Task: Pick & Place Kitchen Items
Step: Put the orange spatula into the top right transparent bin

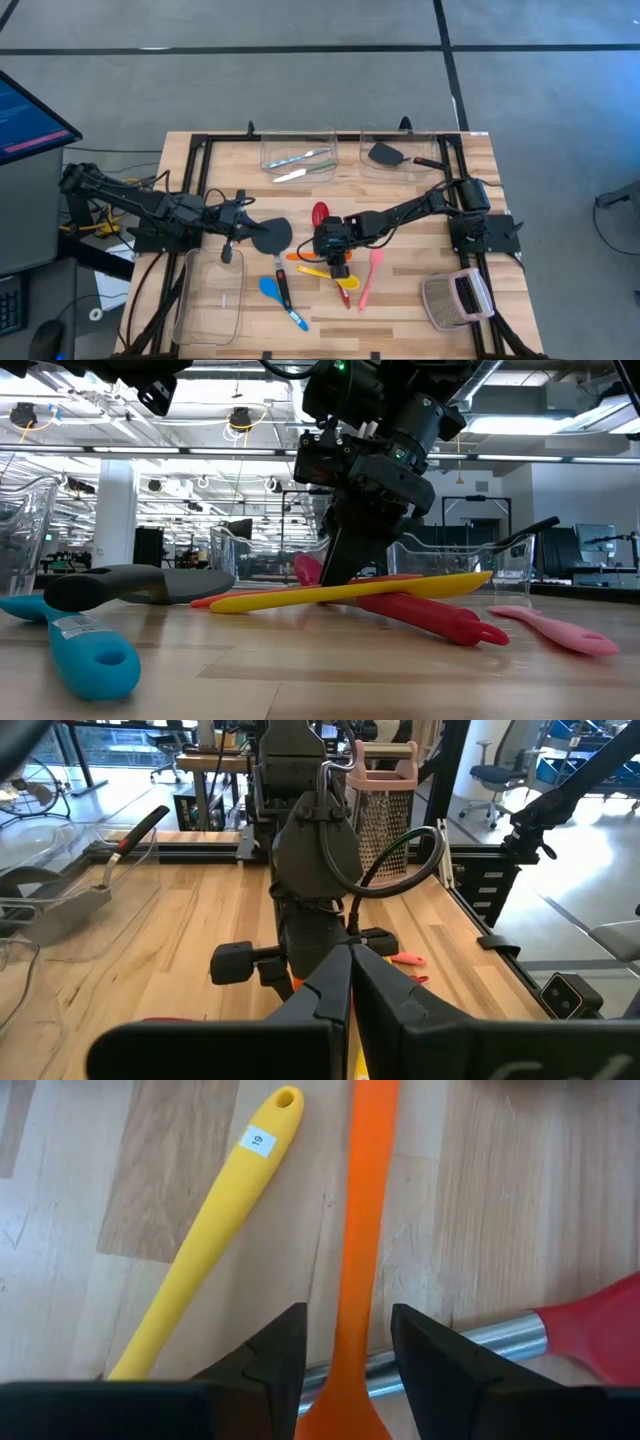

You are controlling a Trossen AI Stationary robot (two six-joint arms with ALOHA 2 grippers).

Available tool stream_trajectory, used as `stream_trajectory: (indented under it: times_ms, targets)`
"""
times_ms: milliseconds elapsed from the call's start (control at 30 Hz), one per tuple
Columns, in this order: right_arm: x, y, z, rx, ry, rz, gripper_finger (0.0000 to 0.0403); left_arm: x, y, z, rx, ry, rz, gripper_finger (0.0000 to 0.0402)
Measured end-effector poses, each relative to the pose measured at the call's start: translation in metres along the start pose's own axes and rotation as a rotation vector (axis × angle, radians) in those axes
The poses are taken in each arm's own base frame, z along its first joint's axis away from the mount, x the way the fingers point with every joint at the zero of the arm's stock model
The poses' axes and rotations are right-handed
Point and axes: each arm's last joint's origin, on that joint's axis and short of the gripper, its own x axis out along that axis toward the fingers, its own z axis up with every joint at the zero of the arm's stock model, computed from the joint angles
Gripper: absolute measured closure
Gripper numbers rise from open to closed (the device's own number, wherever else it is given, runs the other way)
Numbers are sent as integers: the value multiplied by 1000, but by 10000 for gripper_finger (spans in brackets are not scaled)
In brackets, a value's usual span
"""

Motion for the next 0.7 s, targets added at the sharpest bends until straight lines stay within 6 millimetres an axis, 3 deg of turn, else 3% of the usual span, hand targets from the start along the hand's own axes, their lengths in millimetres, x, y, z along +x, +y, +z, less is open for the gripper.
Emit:
stream_trajectory:
  times_ms: [200, 400, 700]
  targets:
    - [20, -1, 2, 25, 4, 18, 258, 0, 0, 0, 0, 1, 0, 400]
    - [23, 0, 12, 12, 53, 6, 273, 2, 0, -2, 4, 22, 3, 400]
    - [20, 0, 22, -10, 79, -39, 364, 2, 0, -3, 6, 33, 5, 400]
